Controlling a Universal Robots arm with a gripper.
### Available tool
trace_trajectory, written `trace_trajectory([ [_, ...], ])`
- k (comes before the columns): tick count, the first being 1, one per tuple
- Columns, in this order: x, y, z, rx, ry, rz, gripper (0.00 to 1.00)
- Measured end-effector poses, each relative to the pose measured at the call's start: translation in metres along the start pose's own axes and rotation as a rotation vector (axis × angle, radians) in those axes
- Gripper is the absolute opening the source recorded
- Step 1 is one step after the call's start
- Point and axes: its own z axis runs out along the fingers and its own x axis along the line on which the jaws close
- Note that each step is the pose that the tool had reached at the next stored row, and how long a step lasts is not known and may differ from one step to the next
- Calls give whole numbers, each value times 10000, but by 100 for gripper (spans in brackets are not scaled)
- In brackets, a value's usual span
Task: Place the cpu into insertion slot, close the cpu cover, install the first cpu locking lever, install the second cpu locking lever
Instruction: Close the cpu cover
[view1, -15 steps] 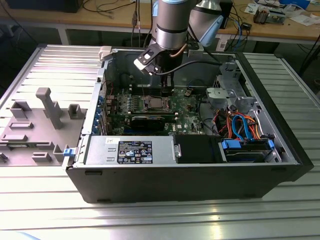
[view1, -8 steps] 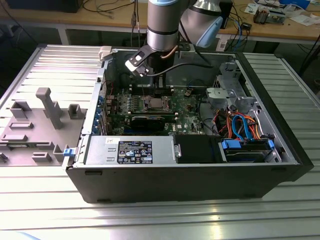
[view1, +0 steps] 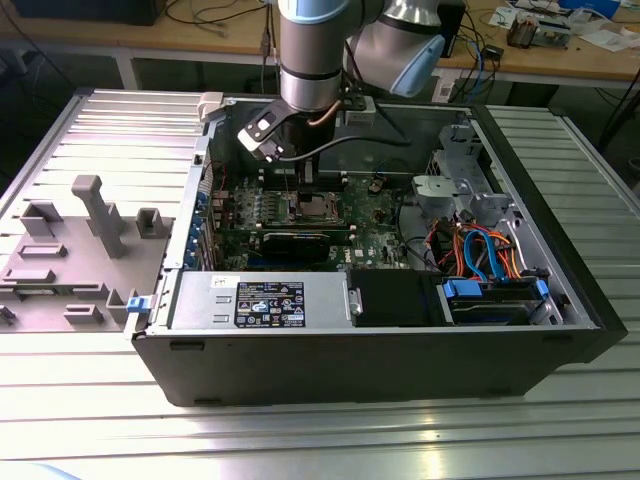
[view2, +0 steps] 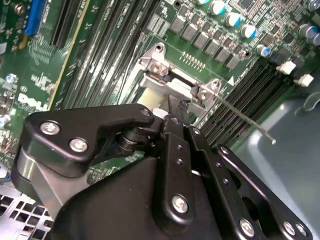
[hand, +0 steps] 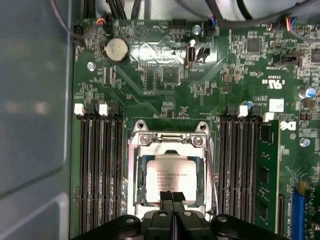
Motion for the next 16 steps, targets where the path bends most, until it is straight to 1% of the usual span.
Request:
trace_trajectory([
  [1,1,-22,18,-1,18,1,11],
  [4,2,-46,45,-3,46,1,11],
  [8,2,-52,94,-3,50,0,11],
  [10,0,-54,111,4,41,0,11],
  [14,2,-58,122,-1,54,0,11],
  [16,4,-59,108,-11,71,1,11],
])
